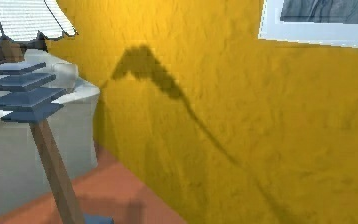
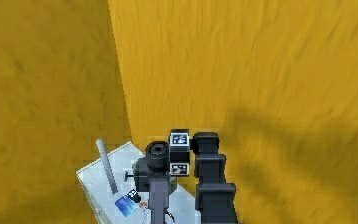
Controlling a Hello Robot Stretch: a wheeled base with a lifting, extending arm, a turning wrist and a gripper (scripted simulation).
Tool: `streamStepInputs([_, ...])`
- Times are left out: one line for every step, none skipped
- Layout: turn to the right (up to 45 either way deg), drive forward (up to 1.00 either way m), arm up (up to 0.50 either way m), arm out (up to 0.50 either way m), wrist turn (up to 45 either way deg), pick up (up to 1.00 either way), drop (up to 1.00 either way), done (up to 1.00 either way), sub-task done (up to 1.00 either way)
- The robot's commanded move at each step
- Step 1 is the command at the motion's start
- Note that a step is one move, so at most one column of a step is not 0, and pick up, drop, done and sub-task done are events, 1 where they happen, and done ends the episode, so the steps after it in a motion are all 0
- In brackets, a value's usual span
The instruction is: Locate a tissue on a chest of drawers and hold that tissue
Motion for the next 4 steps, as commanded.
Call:
streamStepInputs([0.0,0.0,0.0,0.0,45.0,0.0,0.0,0.0,0.0])
streamStepInputs([0.0,0.0,0.0,0.0,45.0,0.0,0.0,0.0,0.0])
streamStepInputs([0.0,0.0,0.0,0.0,45.0,0.0,0.0,0.0,0.0])
streamStepInputs([0.0,0.0,0.0,0.0,33.0,0.0,0.0,0.0,0.0])
